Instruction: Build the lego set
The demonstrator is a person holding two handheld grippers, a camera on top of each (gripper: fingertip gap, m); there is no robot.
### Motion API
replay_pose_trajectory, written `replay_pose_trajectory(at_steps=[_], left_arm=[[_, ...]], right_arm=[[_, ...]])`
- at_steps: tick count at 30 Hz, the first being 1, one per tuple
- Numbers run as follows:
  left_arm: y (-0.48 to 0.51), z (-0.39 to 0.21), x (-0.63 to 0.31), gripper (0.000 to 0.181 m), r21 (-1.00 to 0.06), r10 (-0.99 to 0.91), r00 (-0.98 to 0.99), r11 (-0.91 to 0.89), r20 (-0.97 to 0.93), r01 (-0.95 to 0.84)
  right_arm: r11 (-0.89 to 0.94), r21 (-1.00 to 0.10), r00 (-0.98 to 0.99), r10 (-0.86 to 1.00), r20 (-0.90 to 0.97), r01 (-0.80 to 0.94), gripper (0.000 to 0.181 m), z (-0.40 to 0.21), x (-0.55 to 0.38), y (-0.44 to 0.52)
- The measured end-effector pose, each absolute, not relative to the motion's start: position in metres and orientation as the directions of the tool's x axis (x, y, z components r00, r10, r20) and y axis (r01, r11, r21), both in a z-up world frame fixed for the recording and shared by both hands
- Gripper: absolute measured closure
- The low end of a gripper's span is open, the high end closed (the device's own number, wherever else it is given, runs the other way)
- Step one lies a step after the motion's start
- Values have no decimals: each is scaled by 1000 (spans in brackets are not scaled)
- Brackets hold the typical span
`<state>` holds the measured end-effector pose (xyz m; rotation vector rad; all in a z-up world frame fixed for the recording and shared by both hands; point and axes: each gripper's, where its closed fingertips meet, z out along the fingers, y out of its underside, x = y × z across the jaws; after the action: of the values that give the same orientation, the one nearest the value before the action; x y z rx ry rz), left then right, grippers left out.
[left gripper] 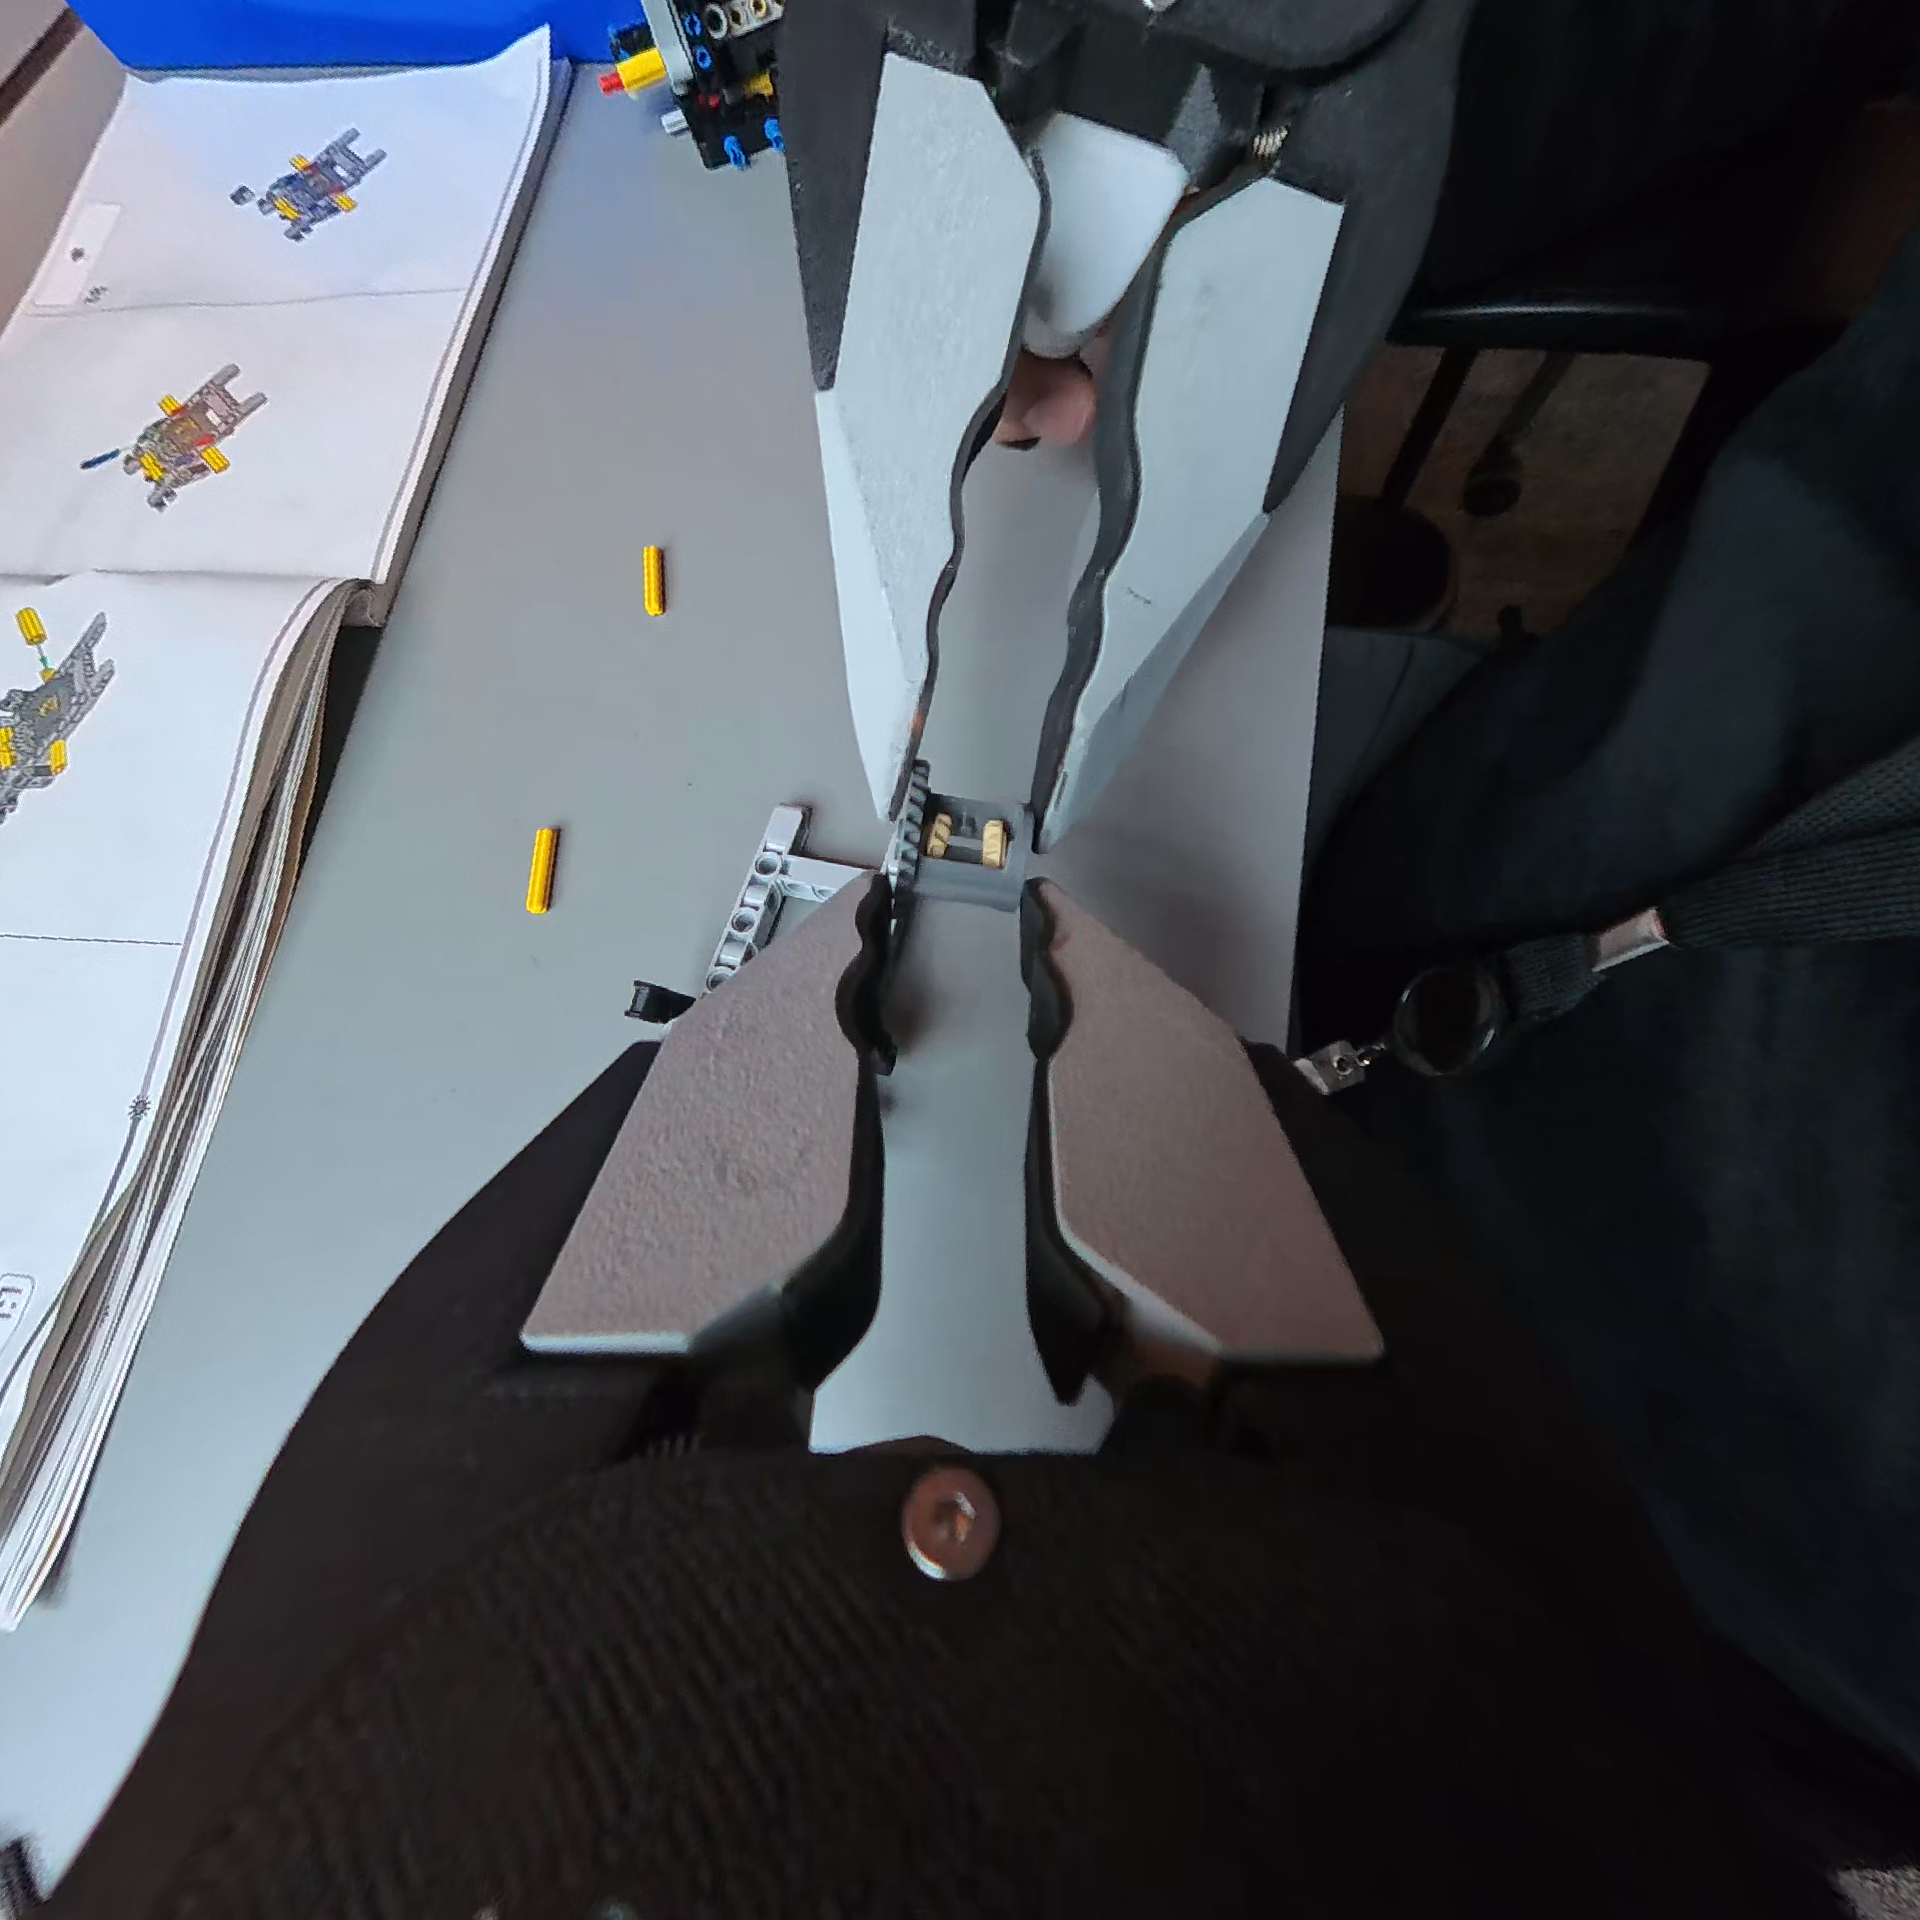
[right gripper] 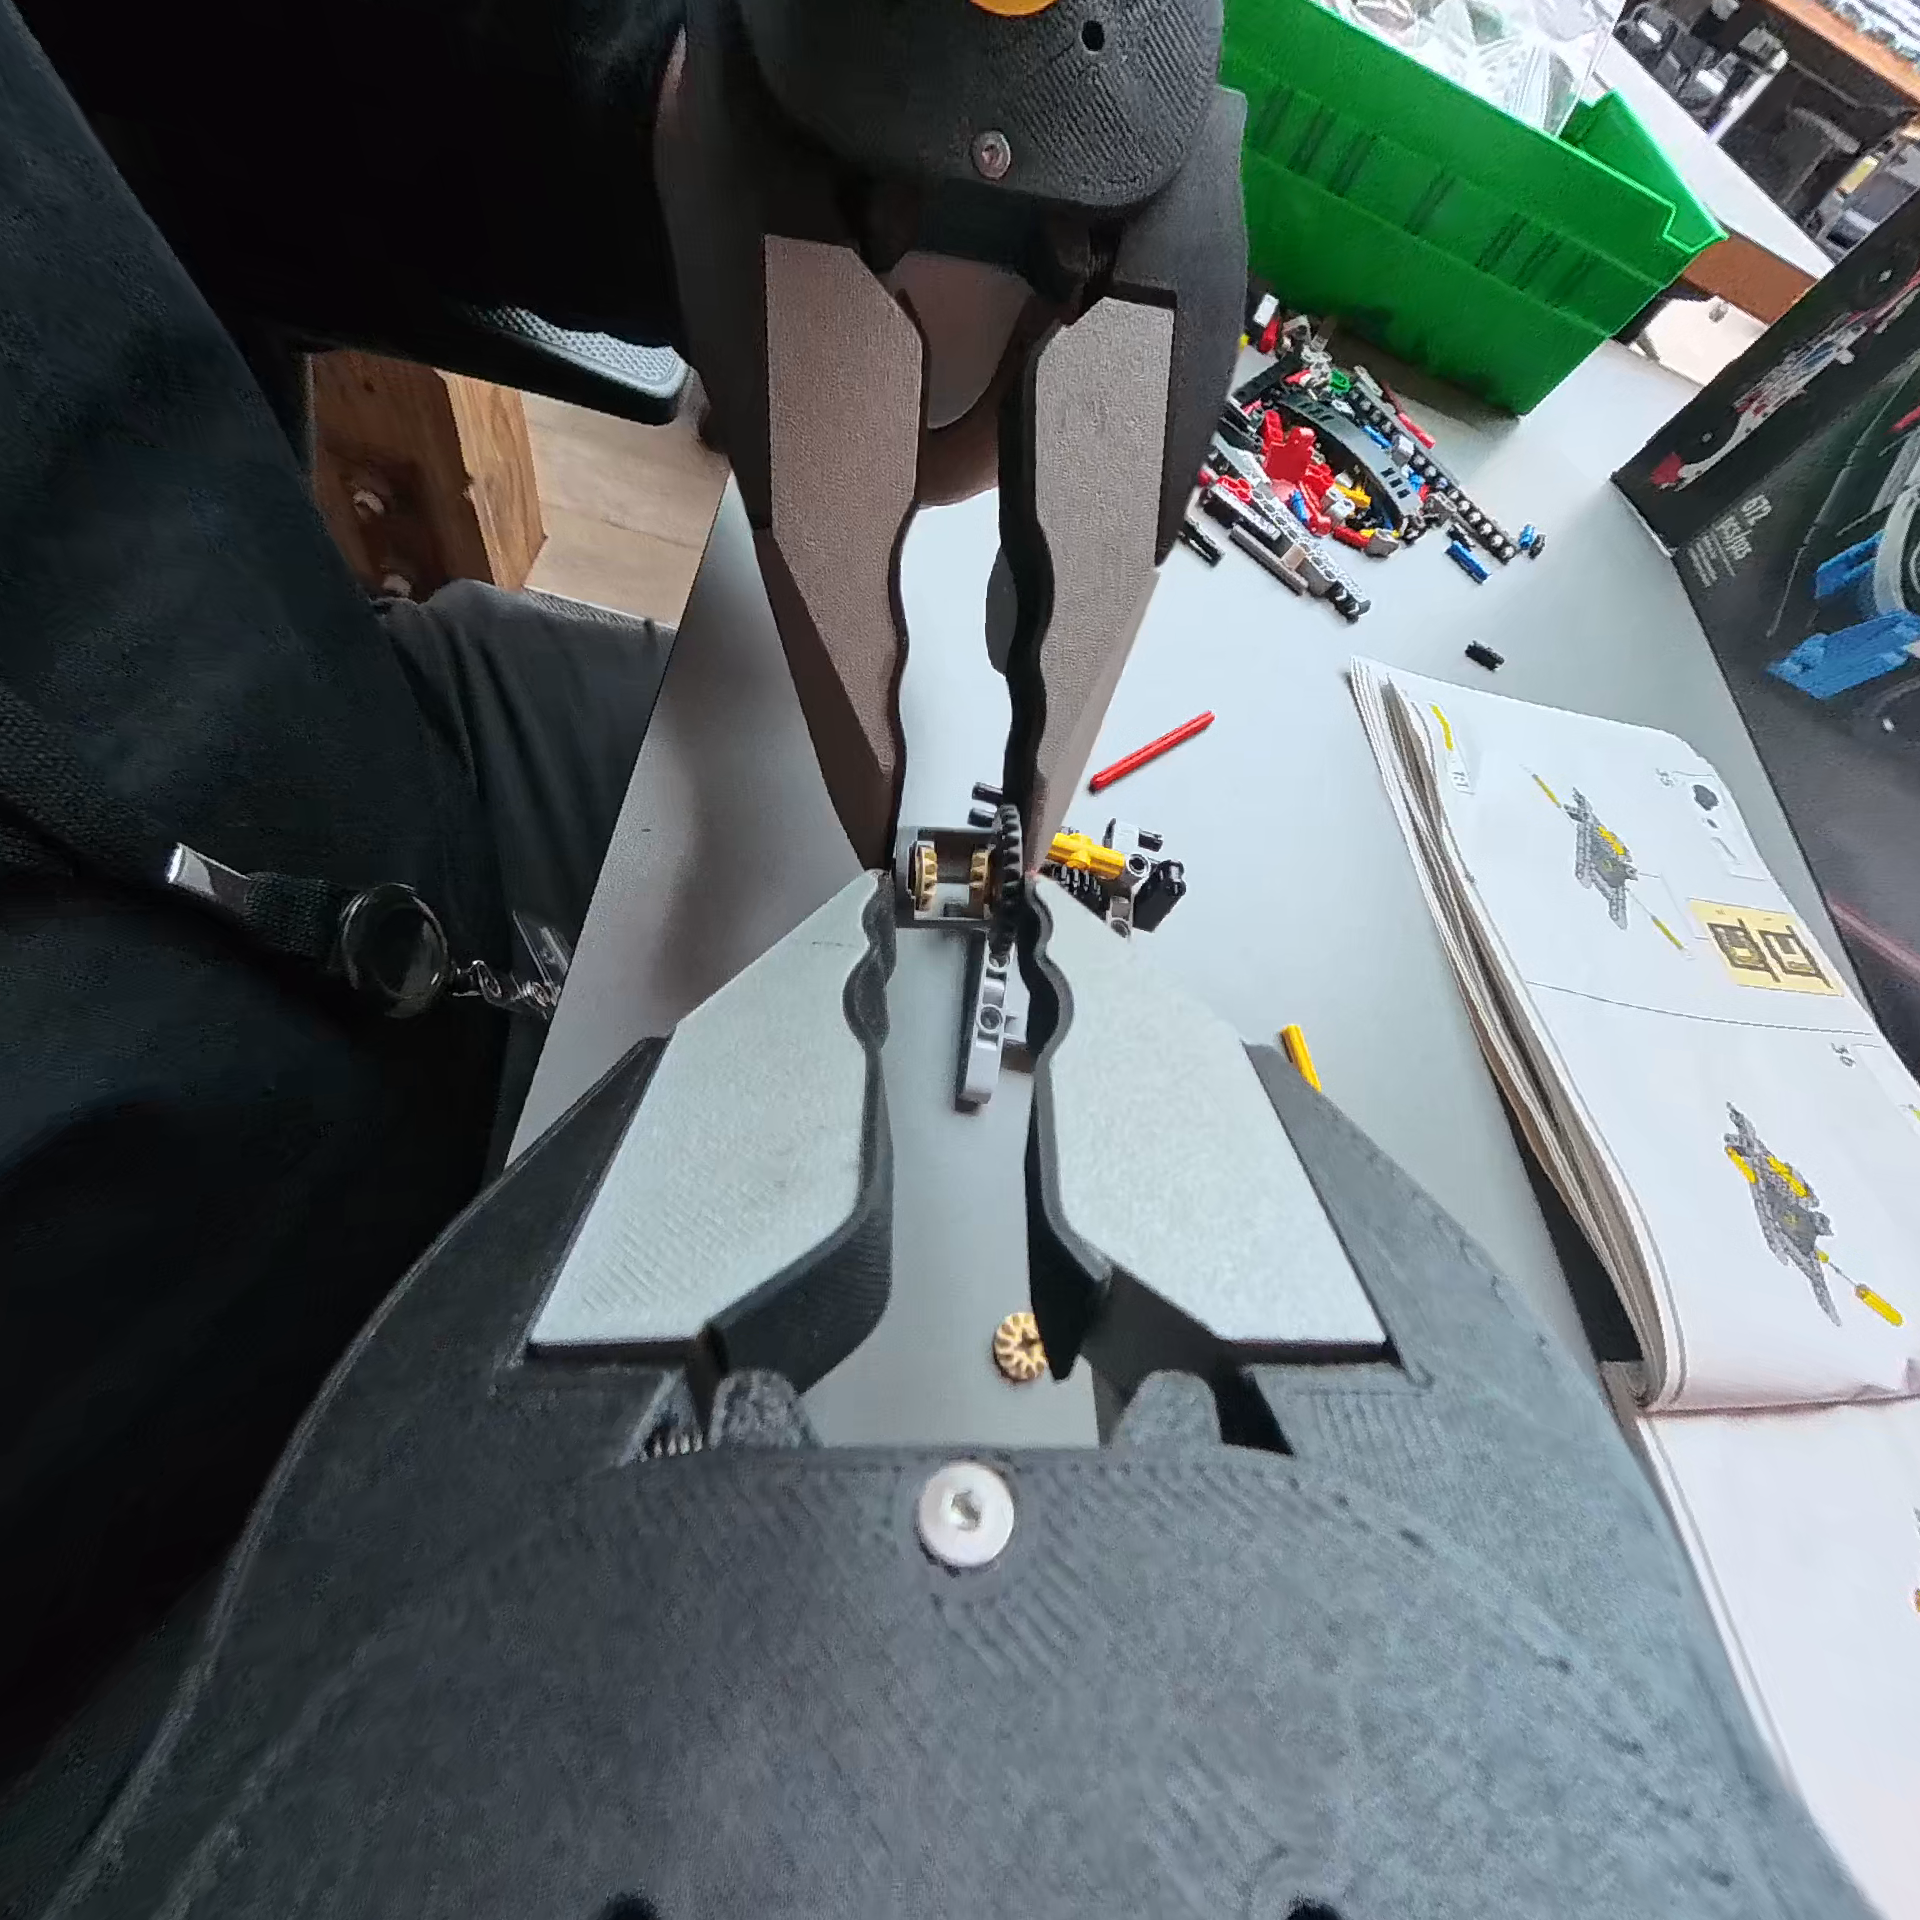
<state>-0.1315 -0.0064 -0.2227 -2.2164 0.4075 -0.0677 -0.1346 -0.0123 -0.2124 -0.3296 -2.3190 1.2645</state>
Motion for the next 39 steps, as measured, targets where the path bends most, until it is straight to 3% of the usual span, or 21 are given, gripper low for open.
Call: replay_pose_trajectory(at_steps=[12, 21, 39], left_arm=[[-6, -220, -134, 160, -799, -296, 950, -546, -100, -254], [-4, -217, -134, 158, -845, -273, 962, -513, -6, -151], [-2, -213, -134, 155, -865, -274, 961, -474, -33, -165]], right_arm=[[520, -854, -858, 430, 281, -19, 161, -213, -137, -11], [496, -868, -856, 437, 275, -25, 161, -207, -137, -10], [471, -881, -858, 435, 271, -40, 162, -205, -136, -10]])
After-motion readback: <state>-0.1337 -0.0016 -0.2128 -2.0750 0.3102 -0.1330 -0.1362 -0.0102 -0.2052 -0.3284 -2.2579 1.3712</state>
